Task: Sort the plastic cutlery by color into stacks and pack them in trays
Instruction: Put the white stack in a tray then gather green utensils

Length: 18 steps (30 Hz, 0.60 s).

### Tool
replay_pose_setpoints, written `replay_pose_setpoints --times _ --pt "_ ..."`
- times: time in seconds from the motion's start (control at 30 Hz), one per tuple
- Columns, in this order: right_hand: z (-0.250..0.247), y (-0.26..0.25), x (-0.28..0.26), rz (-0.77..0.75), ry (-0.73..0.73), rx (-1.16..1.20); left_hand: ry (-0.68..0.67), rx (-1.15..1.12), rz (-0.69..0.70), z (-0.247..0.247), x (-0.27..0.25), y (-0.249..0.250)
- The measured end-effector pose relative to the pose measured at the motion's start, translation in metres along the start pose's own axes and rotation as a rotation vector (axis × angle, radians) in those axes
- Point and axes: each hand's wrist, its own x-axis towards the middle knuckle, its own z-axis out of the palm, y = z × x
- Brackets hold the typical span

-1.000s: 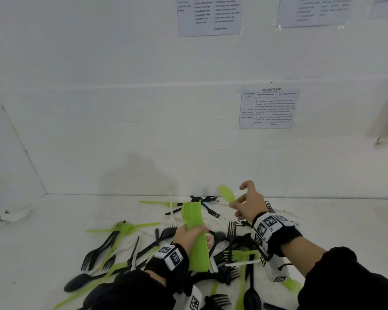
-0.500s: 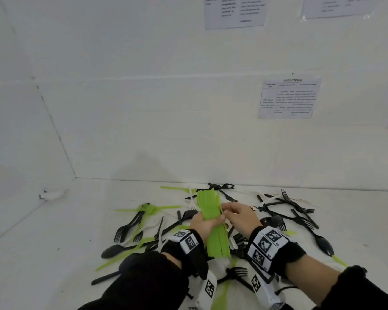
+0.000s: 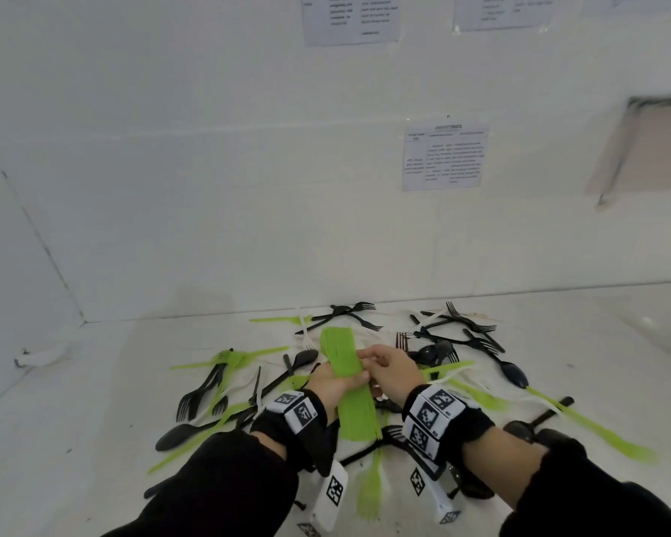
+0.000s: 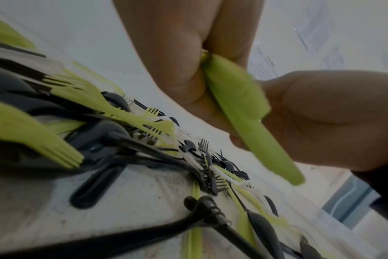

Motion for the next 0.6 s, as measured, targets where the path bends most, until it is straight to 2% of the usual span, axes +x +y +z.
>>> replay_pose_setpoints --times 0.13,0.27,0.4,0.5,0.6 --pt "-0.005 0.0 -0.01 0.037 0.005 0.041 -0.069 -0.006 -0.006 0.006 -0.005 0.002" --pt "-0.009 -0.001 -0.018 0.028 0.012 0.0 -0.036 -0.067 -0.063 0.014 -0.008 0.003" --pt "-0.017 0.0 -0.027 -0.001 -0.066 0.004 0.021 -0.11 -0.045 0.024 -0.005 0.002" --pt "-0.022 0.007 -0.037 0.011 -0.195 0.008 0.067 -0.127 -0.01 0.035 -0.007 0.002" --pt "-0.031 0.004 -0.049 -0.002 -0.268 -0.144 0.074 -0.151 -0.052 0.049 -0.006 0.0"
